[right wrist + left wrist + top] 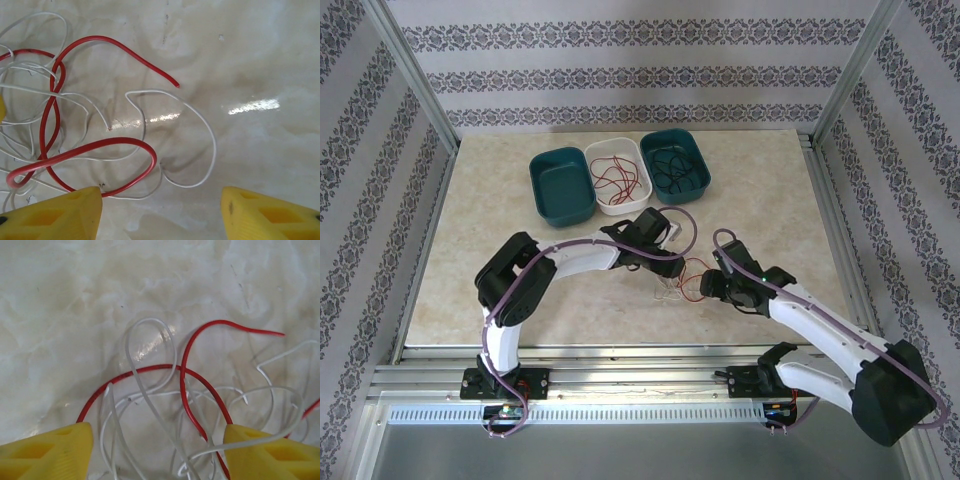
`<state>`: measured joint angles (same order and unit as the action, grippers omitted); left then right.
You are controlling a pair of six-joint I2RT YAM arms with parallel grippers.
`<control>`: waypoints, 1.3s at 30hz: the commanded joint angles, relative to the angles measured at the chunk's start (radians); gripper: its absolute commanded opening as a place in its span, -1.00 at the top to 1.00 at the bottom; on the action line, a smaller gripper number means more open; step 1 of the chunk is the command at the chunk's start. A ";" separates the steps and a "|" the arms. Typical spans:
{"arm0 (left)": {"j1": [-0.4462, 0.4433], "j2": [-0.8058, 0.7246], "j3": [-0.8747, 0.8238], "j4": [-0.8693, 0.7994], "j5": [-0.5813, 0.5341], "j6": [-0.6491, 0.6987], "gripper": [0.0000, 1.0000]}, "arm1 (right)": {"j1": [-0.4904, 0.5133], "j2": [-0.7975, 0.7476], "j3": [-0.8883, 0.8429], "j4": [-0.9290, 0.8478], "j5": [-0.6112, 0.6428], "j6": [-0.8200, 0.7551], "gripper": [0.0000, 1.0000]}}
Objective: Untangle the cables
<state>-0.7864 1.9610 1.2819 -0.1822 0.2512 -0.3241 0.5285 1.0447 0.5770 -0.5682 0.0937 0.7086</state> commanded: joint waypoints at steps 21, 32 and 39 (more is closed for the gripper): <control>0.058 -0.087 -0.115 -0.014 -0.047 -0.055 0.79 | 0.017 0.301 0.161 0.174 -0.050 -0.102 -0.20; 0.119 -0.155 -0.202 -0.009 0.007 -0.049 0.80 | 0.018 0.415 0.194 0.311 -0.150 -0.144 0.01; 0.151 -0.135 -0.195 -0.006 0.063 -0.045 0.80 | 0.017 0.495 0.210 0.370 -0.119 -0.219 -0.14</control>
<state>-0.6498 1.8259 1.0821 -0.1806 0.2825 -0.3717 0.5396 1.5059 0.7647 -0.2436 -0.0387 0.5362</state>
